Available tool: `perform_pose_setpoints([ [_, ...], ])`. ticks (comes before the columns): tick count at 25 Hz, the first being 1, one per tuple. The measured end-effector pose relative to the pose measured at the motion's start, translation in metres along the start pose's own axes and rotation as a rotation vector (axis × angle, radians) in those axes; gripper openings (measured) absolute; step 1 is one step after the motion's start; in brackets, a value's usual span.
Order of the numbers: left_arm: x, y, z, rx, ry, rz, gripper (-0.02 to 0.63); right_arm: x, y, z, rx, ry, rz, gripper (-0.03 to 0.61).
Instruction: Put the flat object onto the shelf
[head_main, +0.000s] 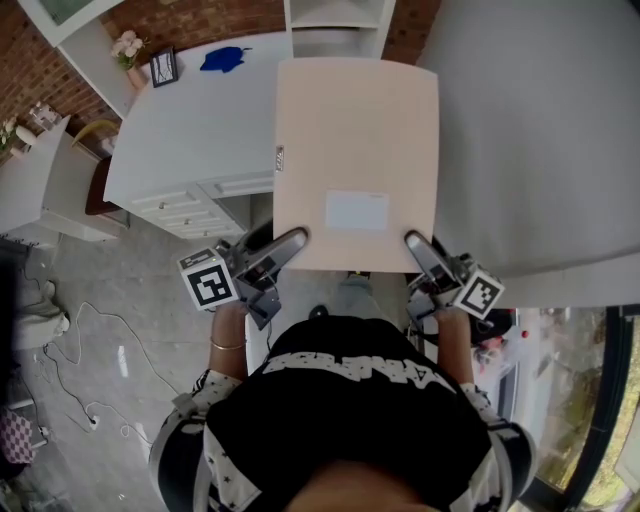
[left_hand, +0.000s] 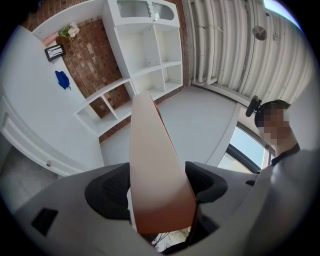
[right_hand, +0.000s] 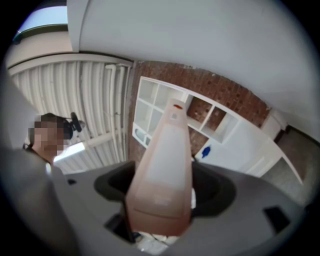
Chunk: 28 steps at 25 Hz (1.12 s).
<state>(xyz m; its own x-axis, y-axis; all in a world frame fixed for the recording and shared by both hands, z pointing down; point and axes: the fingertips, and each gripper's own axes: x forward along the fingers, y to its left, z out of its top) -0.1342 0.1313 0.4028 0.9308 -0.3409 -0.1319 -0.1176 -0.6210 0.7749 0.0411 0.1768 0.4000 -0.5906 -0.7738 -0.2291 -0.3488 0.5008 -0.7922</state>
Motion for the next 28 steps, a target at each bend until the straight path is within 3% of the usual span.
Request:
perform_pose_setpoints([
  [19, 0.007, -0.015, 0.017, 0.021, -0.058, 0.065, 0.350, 0.019, 0.003, 0.026, 0.033, 0.028, 0.065, 0.371],
  [28, 0.044, 0.015, 0.042, 0.031, -0.083, 0.107, 0.350, 0.045, -0.038, 0.060, 0.057, 0.047, 0.089, 0.371],
])
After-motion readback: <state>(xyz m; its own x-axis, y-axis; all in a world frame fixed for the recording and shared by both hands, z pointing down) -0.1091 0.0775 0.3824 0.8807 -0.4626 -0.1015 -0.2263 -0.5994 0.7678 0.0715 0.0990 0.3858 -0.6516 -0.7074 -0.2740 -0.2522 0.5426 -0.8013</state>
